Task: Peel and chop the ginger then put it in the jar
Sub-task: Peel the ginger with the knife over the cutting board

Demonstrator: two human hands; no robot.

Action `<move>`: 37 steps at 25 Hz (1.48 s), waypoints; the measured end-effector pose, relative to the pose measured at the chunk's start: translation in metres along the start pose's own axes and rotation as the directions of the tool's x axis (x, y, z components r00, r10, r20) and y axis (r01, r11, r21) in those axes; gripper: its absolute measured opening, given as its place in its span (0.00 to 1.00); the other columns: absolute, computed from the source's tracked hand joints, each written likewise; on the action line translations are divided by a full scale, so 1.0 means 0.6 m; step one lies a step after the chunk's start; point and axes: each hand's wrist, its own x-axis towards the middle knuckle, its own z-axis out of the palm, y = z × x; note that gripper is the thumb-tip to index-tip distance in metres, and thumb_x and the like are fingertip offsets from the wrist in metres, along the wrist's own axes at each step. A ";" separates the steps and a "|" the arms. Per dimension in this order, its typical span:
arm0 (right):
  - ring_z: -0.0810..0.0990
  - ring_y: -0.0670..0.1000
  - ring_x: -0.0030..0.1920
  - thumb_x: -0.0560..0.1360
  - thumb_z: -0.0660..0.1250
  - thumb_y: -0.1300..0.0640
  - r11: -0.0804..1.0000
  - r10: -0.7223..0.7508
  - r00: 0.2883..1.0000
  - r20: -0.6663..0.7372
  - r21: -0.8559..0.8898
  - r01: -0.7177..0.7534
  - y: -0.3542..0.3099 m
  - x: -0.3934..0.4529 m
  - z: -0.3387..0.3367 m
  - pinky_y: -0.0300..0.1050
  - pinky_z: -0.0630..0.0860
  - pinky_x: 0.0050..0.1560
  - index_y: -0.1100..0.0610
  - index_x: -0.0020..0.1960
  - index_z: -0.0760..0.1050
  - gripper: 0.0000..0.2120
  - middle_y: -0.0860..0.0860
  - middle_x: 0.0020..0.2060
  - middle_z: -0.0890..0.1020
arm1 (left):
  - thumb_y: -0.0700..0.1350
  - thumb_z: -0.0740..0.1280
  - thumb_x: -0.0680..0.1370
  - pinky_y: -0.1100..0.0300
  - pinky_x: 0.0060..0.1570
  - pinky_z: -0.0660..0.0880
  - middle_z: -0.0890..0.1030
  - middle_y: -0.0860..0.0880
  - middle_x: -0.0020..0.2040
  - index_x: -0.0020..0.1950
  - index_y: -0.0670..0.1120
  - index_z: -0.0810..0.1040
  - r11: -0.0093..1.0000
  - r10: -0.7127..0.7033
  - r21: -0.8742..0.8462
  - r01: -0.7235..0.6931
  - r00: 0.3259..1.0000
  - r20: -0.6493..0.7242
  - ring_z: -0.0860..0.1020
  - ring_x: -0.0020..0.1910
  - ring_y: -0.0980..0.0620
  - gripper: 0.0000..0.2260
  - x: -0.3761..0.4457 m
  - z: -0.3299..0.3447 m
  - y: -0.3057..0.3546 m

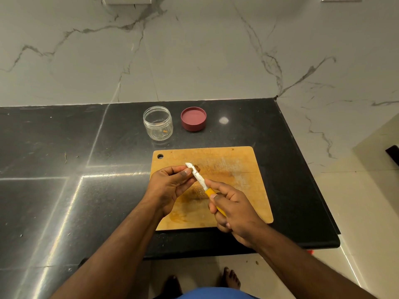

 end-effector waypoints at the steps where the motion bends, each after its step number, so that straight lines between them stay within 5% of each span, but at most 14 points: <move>1: 0.59 0.46 0.24 0.83 0.57 0.61 1.000 0.018 1.000 0.010 0.025 -0.018 -0.001 0.001 -0.002 0.39 0.56 0.25 0.46 0.69 0.73 0.18 0.54 0.35 0.74 | 0.33 0.69 0.76 0.56 0.50 0.83 0.84 0.36 0.53 0.57 0.33 0.79 1.000 -0.006 0.014 0.006 1.000 0.004 0.85 0.52 0.42 0.10 0.000 -0.001 0.003; 14: 0.61 0.42 0.20 0.82 0.57 0.63 0.818 0.180 0.975 0.131 0.530 -0.223 -0.008 0.023 -0.028 0.33 0.58 0.18 0.57 0.68 0.74 0.17 0.55 0.35 0.73 | 0.35 0.71 0.75 0.54 0.48 0.83 0.84 0.35 0.53 0.57 0.32 0.78 0.999 -0.024 0.027 0.024 0.999 -0.029 0.85 0.51 0.40 0.13 0.014 0.005 0.013; 17: 0.61 0.42 0.20 0.82 0.57 0.62 0.830 0.166 0.985 0.054 0.532 -0.169 -0.025 0.028 -0.028 0.33 0.58 0.18 0.56 0.69 0.73 0.17 0.55 0.35 0.74 | 0.35 0.71 0.75 0.54 0.49 0.83 0.85 0.37 0.52 0.58 0.32 0.78 0.999 -0.038 -0.009 0.038 0.998 -0.051 0.85 0.51 0.41 0.13 0.015 0.003 0.009; 19: 0.63 0.43 0.22 0.82 0.58 0.61 0.928 0.062 0.994 -0.093 0.372 -0.023 -0.055 0.027 -0.031 0.36 0.60 0.20 0.53 0.69 0.73 0.17 0.54 0.36 0.76 | 0.35 0.71 0.75 0.54 0.49 0.83 0.85 0.38 0.53 0.57 0.32 0.78 0.999 -0.047 -0.007 0.046 0.997 -0.055 0.85 0.52 0.41 0.12 0.013 -0.004 0.007; 21: 0.67 0.44 0.27 0.82 0.58 0.60 0.977 -0.213 0.935 -0.282 -0.069 0.202 -0.085 0.026 -0.041 0.38 0.64 0.26 0.46 0.70 0.72 0.19 0.52 0.41 0.79 | 0.35 0.72 0.75 0.55 0.48 0.83 0.84 0.37 0.55 0.57 0.33 0.79 0.999 -0.049 0.015 0.050 0.997 -0.062 0.84 0.53 0.41 0.12 0.015 -0.014 0.008; 23: 0.73 0.43 0.37 0.83 0.58 0.58 0.686 -0.581 0.773 -0.254 -0.664 0.297 -0.096 0.039 -0.058 0.37 0.71 0.34 0.44 0.74 0.66 0.21 0.47 0.49 0.78 | 0.34 0.72 0.75 0.55 0.48 0.83 0.83 0.37 0.56 0.57 0.34 0.79 0.998 -0.051 0.028 0.053 0.997 -0.062 0.84 0.54 0.41 0.12 0.014 -0.018 0.006; 25: 0.75 0.45 0.43 0.84 0.55 0.57 0.399 -0.594 0.796 -0.119 -0.902 0.163 -0.081 0.070 -0.074 0.39 0.75 0.41 0.46 0.78 0.60 0.23 0.47 0.52 0.76 | 0.35 0.72 0.75 0.56 0.48 0.83 0.83 0.37 0.56 0.56 0.35 0.80 0.997 -0.059 0.052 0.062 0.997 -0.058 0.84 0.53 0.42 0.11 0.013 -0.014 0.005; 28: 0.76 0.46 0.45 0.83 0.55 0.58 0.385 -0.425 0.888 -0.175 -0.923 0.002 -0.047 0.083 -0.088 0.42 0.77 0.45 0.48 0.78 0.60 0.23 0.50 0.54 0.77 | 0.37 0.72 0.75 0.56 0.48 0.82 0.83 0.38 0.56 0.55 0.38 0.81 0.993 -0.056 0.099 0.060 0.997 -0.048 0.84 0.53 0.42 0.10 0.007 -0.015 0.001; 33: 0.76 0.42 0.47 0.83 0.57 0.58 0.510 -0.573 0.795 -0.197 -0.845 0.158 -0.052 0.056 -0.087 0.32 0.71 0.45 0.48 0.77 0.63 0.22 0.44 0.58 0.75 | 0.38 0.71 0.77 0.55 0.49 0.82 0.83 0.39 0.57 0.56 0.38 0.81 0.991 -0.062 0.112 0.068 0.997 -0.054 0.84 0.53 0.43 0.09 0.003 -0.022 -0.007; 37: 0.76 0.44 0.60 0.83 0.57 0.57 0.547 -0.431 0.881 -0.198 -0.834 0.080 -0.027 0.051 -0.100 0.43 0.75 0.61 0.47 0.76 0.64 0.22 0.45 0.68 0.74 | 0.39 0.69 0.79 0.52 0.52 0.82 0.83 0.39 0.56 0.58 0.40 0.81 0.986 -0.075 0.147 0.083 0.995 -0.059 0.85 0.51 0.43 0.09 0.001 -0.018 -0.012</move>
